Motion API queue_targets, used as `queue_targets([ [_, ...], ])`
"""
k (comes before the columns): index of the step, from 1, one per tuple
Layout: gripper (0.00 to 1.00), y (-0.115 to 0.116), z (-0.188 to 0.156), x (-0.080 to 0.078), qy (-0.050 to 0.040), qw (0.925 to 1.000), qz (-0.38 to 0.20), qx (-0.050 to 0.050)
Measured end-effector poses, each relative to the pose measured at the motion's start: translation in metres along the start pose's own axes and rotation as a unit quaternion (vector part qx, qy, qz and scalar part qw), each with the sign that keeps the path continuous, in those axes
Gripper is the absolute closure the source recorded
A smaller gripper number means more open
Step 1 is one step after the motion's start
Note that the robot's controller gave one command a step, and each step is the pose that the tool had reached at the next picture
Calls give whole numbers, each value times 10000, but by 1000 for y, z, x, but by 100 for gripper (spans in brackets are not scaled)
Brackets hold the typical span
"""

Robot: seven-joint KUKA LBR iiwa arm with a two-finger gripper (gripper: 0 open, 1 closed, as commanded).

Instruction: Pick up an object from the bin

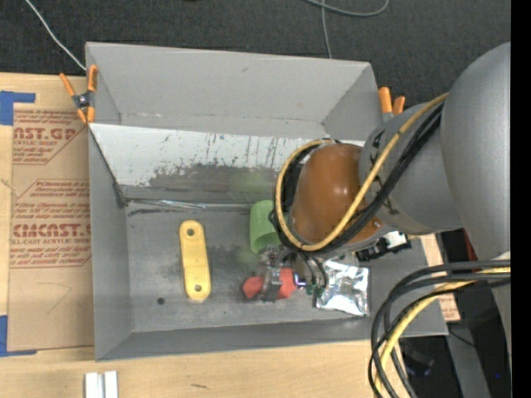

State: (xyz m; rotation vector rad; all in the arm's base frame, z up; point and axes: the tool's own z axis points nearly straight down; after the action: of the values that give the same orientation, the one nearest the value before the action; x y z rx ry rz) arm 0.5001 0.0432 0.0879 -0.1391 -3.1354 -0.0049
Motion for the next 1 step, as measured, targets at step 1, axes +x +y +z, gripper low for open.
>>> queue_targets([
  [1, 100, 11, -65, -2, -22, 10000, -39, -10],
])
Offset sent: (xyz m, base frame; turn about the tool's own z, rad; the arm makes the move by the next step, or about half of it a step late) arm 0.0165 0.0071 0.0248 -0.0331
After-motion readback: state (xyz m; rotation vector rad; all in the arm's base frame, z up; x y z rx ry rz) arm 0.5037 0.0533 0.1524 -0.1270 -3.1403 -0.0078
